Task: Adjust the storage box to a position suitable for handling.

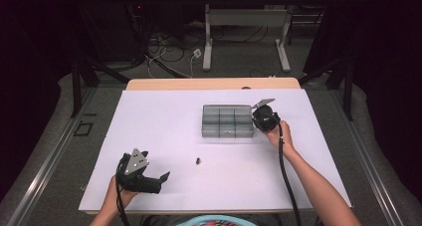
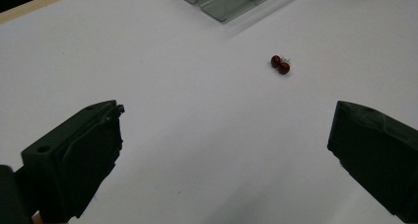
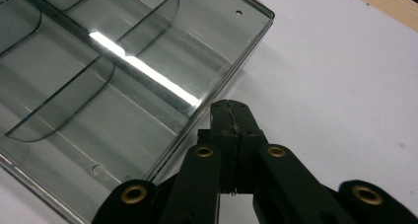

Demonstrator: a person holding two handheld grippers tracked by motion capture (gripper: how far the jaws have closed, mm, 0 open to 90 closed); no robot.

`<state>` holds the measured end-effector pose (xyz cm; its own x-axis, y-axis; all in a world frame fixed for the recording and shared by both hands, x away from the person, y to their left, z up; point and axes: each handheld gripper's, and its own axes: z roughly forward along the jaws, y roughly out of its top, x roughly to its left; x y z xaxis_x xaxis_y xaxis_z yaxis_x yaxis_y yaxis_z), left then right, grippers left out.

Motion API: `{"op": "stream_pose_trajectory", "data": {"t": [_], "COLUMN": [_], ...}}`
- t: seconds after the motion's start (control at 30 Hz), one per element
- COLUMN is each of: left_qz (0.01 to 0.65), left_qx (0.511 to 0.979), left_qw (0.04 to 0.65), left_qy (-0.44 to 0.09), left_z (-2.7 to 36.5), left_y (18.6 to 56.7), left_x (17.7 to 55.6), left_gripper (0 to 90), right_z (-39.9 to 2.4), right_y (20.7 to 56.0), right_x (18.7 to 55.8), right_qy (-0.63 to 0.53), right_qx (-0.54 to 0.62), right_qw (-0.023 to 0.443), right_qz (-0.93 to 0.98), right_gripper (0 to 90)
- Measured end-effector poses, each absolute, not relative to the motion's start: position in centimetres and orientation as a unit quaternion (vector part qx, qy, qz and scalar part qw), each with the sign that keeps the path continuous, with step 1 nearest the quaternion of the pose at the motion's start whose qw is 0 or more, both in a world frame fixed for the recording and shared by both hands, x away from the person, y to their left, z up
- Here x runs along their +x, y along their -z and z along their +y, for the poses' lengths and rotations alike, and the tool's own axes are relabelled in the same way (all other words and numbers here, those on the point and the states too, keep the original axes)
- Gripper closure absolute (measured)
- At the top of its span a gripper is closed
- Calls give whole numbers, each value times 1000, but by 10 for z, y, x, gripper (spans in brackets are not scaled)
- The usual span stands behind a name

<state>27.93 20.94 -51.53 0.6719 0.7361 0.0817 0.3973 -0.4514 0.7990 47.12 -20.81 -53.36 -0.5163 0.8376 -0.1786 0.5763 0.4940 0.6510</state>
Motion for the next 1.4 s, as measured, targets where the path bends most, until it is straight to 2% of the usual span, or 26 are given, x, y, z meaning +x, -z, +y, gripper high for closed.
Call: {"op": "stream_pose_trajectory", "data": {"t": [1.13, 1.4], "left_qz": [343, 345], "left_qx": [825, 824], "left_qw": [396, 398], "left_qy": [-211, -212], "left_z": [209, 208], "left_y": [516, 517], "left_x": [279, 281], "left_gripper": [0, 0], "right_z": [-176, -177], "right_y": [535, 517], "right_x": [477, 476], "right_qy": [-285, -302], "right_qx": [402, 403], "right_qw": [232, 238], "right_qz": [839, 831], "right_gripper": [900, 900]}}
